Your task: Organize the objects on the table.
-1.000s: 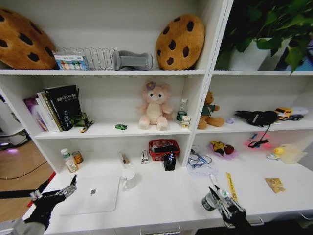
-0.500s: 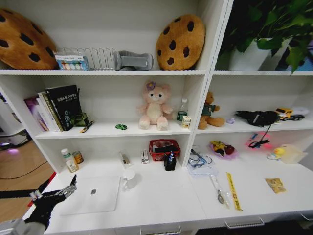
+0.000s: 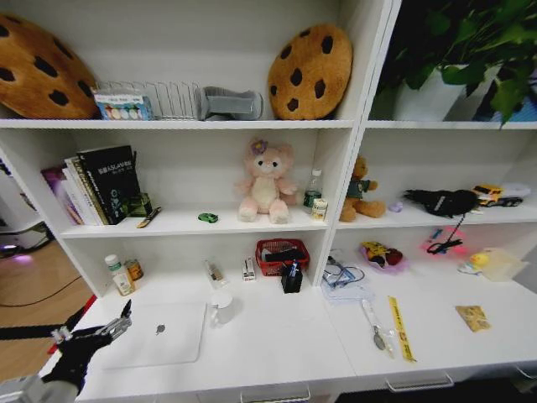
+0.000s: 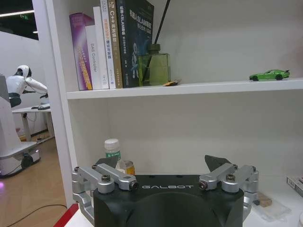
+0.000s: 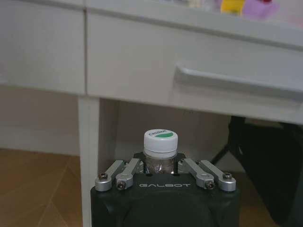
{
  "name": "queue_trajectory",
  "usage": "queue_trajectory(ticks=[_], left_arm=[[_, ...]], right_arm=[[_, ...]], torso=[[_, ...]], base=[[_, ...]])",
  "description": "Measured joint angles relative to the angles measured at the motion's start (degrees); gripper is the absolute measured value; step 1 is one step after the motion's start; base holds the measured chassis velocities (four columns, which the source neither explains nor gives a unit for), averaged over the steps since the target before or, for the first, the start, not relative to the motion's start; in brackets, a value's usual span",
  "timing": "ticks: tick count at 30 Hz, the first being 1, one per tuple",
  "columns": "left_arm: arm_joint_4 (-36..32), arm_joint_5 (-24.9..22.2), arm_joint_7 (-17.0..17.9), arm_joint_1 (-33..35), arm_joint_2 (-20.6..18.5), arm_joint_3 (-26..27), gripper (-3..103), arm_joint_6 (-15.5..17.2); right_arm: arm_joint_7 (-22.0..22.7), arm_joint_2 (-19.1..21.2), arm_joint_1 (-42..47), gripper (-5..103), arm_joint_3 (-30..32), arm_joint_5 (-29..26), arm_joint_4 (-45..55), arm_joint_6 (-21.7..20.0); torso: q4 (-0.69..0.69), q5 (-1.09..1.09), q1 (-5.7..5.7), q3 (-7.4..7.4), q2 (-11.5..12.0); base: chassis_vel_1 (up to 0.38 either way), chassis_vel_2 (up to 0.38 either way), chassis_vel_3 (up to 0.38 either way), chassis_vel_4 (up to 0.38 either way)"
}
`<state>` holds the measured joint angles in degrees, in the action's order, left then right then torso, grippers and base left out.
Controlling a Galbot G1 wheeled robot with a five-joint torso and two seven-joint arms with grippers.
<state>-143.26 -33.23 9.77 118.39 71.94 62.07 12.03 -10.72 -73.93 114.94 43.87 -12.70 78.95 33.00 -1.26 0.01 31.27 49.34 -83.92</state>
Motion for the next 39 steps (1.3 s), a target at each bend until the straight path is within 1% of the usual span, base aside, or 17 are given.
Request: queue_trajectory(ticks=[1,3,4,6,12,22,27,31,34,35,36,39], left_arm=[[0.0,0.0,0.0,0.0,0.0,0.0,100,0.0],[0.0,0.0,0.0,0.0,0.0,0.0,100,0.0],[0.0,0.0,0.0,0.0,0.0,0.0,100,0.0],[0.01,0.0,0.0,0.0,0.0,0.0,100,0.0],[0.01,0.0,0.0,0.0,0.0,0.0,100,0.0],[0.02,0.0,0.0,0.0,0.0,0.0,100,0.0],[0.02,0.0,0.0,0.0,0.0,0.0,100,0.0],[0.02,0.0,0.0,0.0,0.0,0.0,100,0.0],[0.02,0.0,-0.01,0.0,0.0,0.0,100,0.0],[0.02,0.0,-0.01,0.0,0.01,0.0,100,0.0],[0.02,0.0,-0.01,0.0,0.01,0.0,100,0.0],[0.02,0.0,-0.01,0.0,0.0,0.0,100,0.0]], right_arm=[[0.0,0.0,0.0,26,0.0,0.0,0.0,0.0],[0.1,0.43,-3.22,26,-0.66,-1.66,-5.26,-0.09],[0.1,0.43,-3.22,26,-0.66,-1.66,-5.26,-0.09],[0.23,0.24,-5.38,26,-0.7,-2.89,-8.48,1.43],[0.55,0.3,-6.52,26,-1.85,-5.56,-9.11,1.21],[0.34,0.82,-8.44,26,-3.04,-6.08,-10.82,1.13],[0.5,0.82,-8.74,26,-3.38,-5.63,-11.41,1.21],[0.68,1.04,-9.73,26,-3.85,-6.08,-12.74,1.68],[0.69,1.09,-10.31,26,-4.15,-6.07,-13.53,1.84],[0.68,1.06,-11.3,26,-4.73,-5.71,-14.54,1.8],[0.65,0.98,-12.29,26,-5.18,-5.0,-15.37,1.34],[-0.02,0.82,-14.59,26,-5.82,-3.9,-17.03,0.27]], torso=[[0.0,0.0,0.0,0.0,0.0],[-0.03,0.01,0.0,0.0,0.0],[-0.03,0.01,0.0,0.0,0.0],[-0.02,-0.01,0.0,0.0,0.0],[-0.03,-0.01,0.0,0.0,0.0],[-0.01,-0.03,0.0,0.0,0.0],[-0.03,-0.01,0.0,0.0,0.0],[0.0,-0.01,0.0,0.0,0.0],[-0.01,0.01,-0.01,0.0,-0.01],[0.01,0.03,-0.03,-0.01,-0.02],[-0.03,-0.01,-0.02,-0.01,-0.01],[-0.04,-0.02,-0.02,-0.01,-0.01]], base=[[0.0,0.0,0.0,0.0],[0.0,0.0,0.0,0.0],[0.0,0.0,0.0,0.0],[0.0,0.0,0.0,0.0],[0.0,0.0,0.0,0.0],[-0.015,-0.018,0.019,0.017],[-0.15,-0.131,0.144,0.151],[-0.185,-0.187,0.174,0.183],[-0.118,-0.152,0.134,0.162],[0.006,-0.067,0.073,0.11],[0.0,0.0,0.0,0.0],[0.01,0.017,-0.007,-0.015]])
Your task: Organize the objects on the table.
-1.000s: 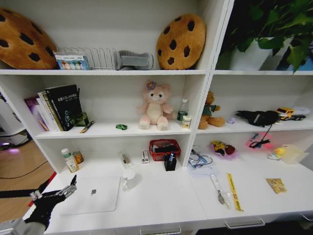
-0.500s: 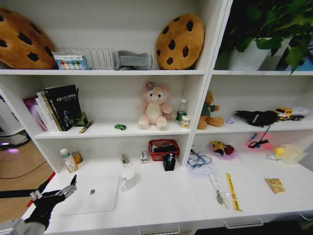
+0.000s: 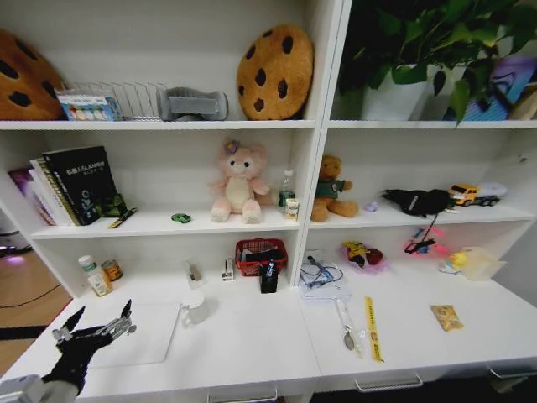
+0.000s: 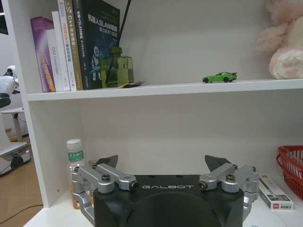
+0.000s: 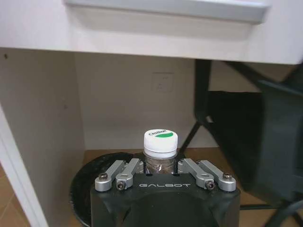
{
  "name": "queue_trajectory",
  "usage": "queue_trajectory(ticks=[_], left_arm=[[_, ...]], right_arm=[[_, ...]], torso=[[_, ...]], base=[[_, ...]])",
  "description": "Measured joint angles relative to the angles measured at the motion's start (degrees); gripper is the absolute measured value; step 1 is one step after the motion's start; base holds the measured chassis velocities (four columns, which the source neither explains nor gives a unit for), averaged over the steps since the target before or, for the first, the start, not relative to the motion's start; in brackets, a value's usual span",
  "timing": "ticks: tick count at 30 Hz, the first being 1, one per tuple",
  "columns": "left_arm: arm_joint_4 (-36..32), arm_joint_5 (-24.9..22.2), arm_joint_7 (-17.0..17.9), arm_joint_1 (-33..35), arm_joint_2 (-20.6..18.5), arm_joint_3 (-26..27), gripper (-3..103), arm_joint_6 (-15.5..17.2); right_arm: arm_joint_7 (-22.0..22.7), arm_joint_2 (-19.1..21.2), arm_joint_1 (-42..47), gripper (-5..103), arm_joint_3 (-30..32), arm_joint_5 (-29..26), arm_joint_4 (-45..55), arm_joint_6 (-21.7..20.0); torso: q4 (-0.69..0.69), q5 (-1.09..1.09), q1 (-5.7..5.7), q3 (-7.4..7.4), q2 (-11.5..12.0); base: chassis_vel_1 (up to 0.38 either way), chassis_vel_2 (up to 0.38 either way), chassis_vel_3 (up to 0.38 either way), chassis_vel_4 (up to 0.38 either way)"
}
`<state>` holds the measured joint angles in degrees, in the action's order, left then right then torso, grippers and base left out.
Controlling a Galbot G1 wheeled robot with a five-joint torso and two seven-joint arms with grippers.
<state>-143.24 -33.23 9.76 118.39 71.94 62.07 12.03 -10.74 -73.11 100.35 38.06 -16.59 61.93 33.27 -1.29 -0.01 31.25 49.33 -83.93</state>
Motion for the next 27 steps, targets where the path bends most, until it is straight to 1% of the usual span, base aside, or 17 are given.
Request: queue_trajectory(ticks=[4,6,7,10,16,20,21,22,23,25,26,27], left_arm=[[0.0,0.0,0.01,0.0,0.0,0.0,100,0.0],[0.0,0.0,0.01,0.0,0.0,0.0,100,0.0],[0.0,0.0,0.01,0.0,0.0,0.0,100,0.0],[0.0,0.0,0.01,0.0,0.0,0.0,100,0.0],[0.0,0.0,0.01,0.0,0.0,0.0,100,0.0],[0.0,0.0,0.01,0.0,0.0,0.0,100,0.0],[0.0,0.0,0.01,0.0,0.0,0.0,100,0.0],[0.0,0.0,0.01,0.0,0.0,0.0,100,0.0],[0.0,0.0,0.01,0.0,0.0,0.0,100,0.0],[0.0,0.0,0.01,0.0,0.0,0.0,100,0.0],[0.0,0.0,0.01,0.0,0.0,0.0,100,0.0],[0.01,0.0,0.01,0.0,0.0,0.0,100,0.0]], right_arm=[[-0.29,-0.02,-3.1,26,-0.67,0.53,-2.57,-1.23],[-0.3,0.02,-7.19,26,-1.14,1.05,-5.29,-2.42],[-0.3,0.02,-7.19,26,-1.14,1.05,-5.29,-2.42],[-0.09,0.38,-10.72,26,-1.86,1.01,-7.05,-4.41],[0.46,0.35,-14.23,26,-2.09,0.99,-8.92,-5.64],[0.83,0.35,-16.2,26,-2.73,1.17,-11.1,-5.36],[1.9,0.38,-17.05,23,-3.38,1.34,-12.11,-5.14],[2.88,0.43,-17.63,25,-4.09,1.35,-12.79,-5.03],[2.88,0.43,-17.63,25,-4.09,1.35,-12.79,-5.03],[3.94,0.06,-18.68,35,-4.62,2.12,-13.63,-4.74],[3.94,0.06,-18.68,35,-4.62,2.12,-13.63,-4.74],[4.51,-0.23,-18.97,40,-4.65,2.52,-13.74,-4.66]], torso=[[0.0,-0.01,0.01,0.0,0.0],[0.04,0.01,0.01,0.0,0.0],[0.04,0.01,0.01,0.0,0.0],[0.03,0.0,0.01,0.01,0.01],[0.02,0.0,0.01,0.01,0.0],[0.02,0.01,0.01,0.01,0.01],[0.02,0.01,0.01,0.01,0.01],[0.02,0.0,0.01,0.01,0.01],[0.02,0.0,0.01,0.01,0.01],[0.01,0.0,0.01,0.01,0.01],[0.01,0.0,0.01,0.01,0.01],[0.02,0.0,0.01,0.01,0.01]], base=[[0.033,0.083,-0.029,-0.051],[0.018,0.027,-0.011,-0.028],[0.0,0.0,0.0,0.0],[0.0,0.0,0.0,0.0],[0.0,0.0,0.0,0.0],[0.0,0.0,0.0,0.0],[0.0,0.0,0.0,0.0],[0.0,0.0,0.0,0.0],[0.0,0.0,0.0,0.0],[0.0,0.0,0.0,0.0],[0.0,0.0,0.0,0.0],[0.0,0.0,0.0,0.0]])
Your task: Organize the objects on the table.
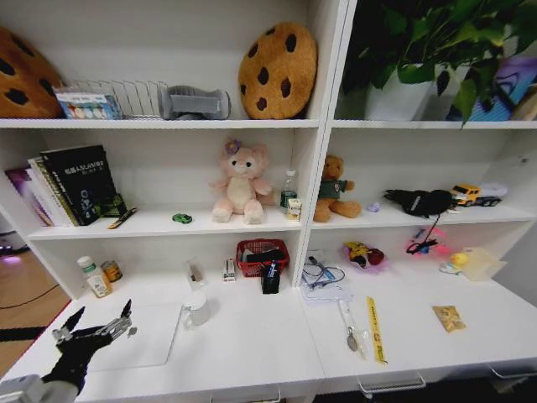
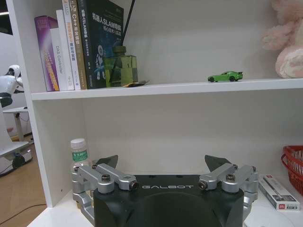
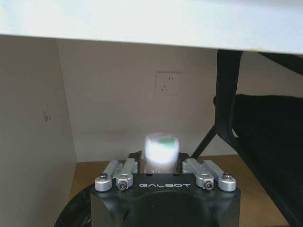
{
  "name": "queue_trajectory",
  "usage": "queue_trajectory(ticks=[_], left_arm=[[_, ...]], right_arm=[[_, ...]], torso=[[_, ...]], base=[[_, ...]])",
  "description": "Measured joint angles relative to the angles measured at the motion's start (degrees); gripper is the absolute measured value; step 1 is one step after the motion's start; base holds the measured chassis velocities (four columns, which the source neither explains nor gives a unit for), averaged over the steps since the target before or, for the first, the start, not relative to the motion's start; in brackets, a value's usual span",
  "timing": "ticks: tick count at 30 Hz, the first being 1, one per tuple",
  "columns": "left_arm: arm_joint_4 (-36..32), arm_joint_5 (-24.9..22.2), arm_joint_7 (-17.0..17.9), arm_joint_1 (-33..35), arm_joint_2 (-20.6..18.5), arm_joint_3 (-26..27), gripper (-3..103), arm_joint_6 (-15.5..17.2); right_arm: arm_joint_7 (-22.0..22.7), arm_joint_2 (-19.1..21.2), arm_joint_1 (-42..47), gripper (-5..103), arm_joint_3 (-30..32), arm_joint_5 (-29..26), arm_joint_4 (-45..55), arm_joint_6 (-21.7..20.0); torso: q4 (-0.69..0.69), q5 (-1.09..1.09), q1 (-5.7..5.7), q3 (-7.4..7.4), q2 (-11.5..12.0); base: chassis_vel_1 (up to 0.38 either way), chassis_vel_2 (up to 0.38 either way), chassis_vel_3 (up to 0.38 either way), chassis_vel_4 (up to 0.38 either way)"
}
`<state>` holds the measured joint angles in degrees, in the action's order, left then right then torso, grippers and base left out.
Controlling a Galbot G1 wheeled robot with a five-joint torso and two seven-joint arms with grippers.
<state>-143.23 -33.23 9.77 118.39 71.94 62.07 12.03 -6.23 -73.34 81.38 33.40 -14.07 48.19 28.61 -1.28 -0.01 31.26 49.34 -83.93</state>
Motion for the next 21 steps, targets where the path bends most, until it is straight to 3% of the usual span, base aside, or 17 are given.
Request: queue_trajectory(ticks=[4,7,8,9,13,14,15,21], left_arm=[[0.0,0.0,0.0,0.0,0.0,0.0,100,0.0],[0.0,0.0,0.0,0.0,0.0,0.0,100,0.0],[0.0,0.0,0.0,0.0,0.0,0.0,100,0.0],[0.0,0.0,0.0,0.0,0.0,0.0,100,0.0],[-0.01,0.0,0.0,0.0,0.0,0.0,100,0.0],[0.0,0.0,0.0,0.0,0.0,0.0,100,0.0],[0.0,0.0,0.0,0.0,0.0,0.0,100,0.0],[-0.01,0.0,-0.01,0.0,0.0,0.0,100,0.0]], right_arm=[[2.23,-0.96,-1.13,57,-0.1,0.8,-1.42,1.81],[2.35,-0.93,-0.97,62,-0.17,1.08,-1.51,2.3],[2.08,-0.74,0.06,73,-0.14,1.09,-0.4,2.25],[2.08,-0.74,0.06,73,-0.14,1.09,-0.4,2.25],[-1.41,-0.27,4.68,83,0.96,-0.25,5.19,1.4],[-2.59,-0.21,8.0,94,1.84,-1.1,8.41,2.13],[-3.09,-0.21,10.51,98,2.31,-1.74,10.8,2.45],[-3.23,-0.97,19.63,100,3.99,-3.52,20.14,3.22]], torso=[[0.01,0.01,0.0,0.0,0.0],[0.01,0.01,0.0,0.0,0.0],[0.01,0.01,0.0,0.0,0.0],[0.01,0.01,0.0,0.0,0.0],[0.01,0.01,0.0,0.0,0.0],[0.0,0.01,0.0,0.0,0.0],[0.0,0.01,0.0,-0.01,0.0],[-0.02,0.0,0.0,-0.01,0.0]], base=[[0.0,0.0,0.0,0.0],[0.0,0.0,0.0,0.0],[0.0,0.0,0.0,0.0],[0.0,0.0,0.0,0.0],[0.0,0.0,0.0,0.0],[0.0,0.0,0.0,0.0],[0.0,0.0,0.0,0.0],[0.0,0.0,0.0,0.0]])
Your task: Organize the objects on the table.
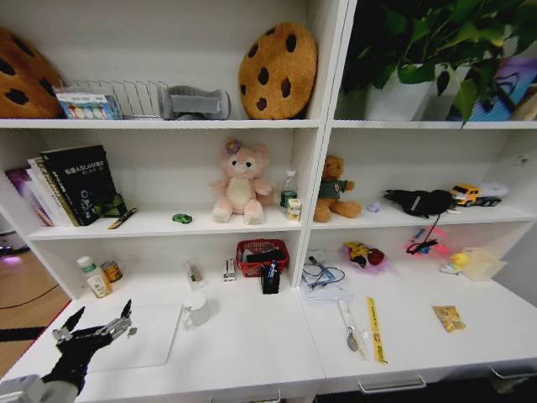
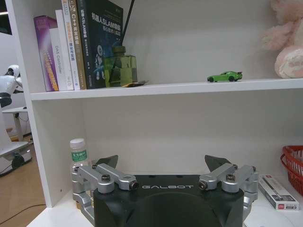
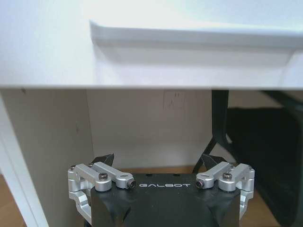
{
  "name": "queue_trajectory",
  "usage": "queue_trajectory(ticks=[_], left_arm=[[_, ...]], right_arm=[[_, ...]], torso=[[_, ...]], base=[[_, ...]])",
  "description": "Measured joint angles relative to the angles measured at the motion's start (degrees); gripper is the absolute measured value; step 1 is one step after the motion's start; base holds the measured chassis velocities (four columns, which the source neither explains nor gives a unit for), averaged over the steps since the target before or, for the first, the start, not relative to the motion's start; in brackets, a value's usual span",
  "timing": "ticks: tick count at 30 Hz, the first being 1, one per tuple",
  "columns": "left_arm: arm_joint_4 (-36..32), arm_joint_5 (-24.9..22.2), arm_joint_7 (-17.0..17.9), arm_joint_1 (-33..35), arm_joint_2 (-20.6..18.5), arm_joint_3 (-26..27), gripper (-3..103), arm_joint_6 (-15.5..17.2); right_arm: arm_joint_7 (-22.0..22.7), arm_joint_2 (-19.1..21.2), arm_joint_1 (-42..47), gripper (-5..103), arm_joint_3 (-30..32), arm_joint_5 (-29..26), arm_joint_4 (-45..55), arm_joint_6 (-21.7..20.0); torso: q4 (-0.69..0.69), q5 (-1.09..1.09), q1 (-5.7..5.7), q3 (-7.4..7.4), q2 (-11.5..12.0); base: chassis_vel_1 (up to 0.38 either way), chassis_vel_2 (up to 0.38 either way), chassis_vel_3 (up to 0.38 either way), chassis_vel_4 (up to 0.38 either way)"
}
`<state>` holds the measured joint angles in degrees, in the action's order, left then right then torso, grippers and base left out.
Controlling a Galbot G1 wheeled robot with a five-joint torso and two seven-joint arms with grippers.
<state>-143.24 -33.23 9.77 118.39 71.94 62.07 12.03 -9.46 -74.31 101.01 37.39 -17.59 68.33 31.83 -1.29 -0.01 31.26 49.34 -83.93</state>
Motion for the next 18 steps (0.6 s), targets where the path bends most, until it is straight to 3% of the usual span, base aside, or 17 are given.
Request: queue_trajectory(ticks=[9,18], left_arm=[[0.0,0.0,0.0,0.0,0.0,0.0,100,0.0],[0.0,0.0,0.0,0.0,0.0,0.0,100,0.0]], right_arm=[[0.59,-1.71,4.94,100,2.15,0.13,8.89,1.92],[0.6,-1.08,4.75,100,4.46,-0.76,12.17,3.01]], torso=[[0.02,0.01,0.02,0.0,0.01],[0.02,0.0,-0.06,-0.02,-0.03]], base=[[0.019,-0.019,-0.032,0.017],[0.149,-0.138,-0.142,0.165]])
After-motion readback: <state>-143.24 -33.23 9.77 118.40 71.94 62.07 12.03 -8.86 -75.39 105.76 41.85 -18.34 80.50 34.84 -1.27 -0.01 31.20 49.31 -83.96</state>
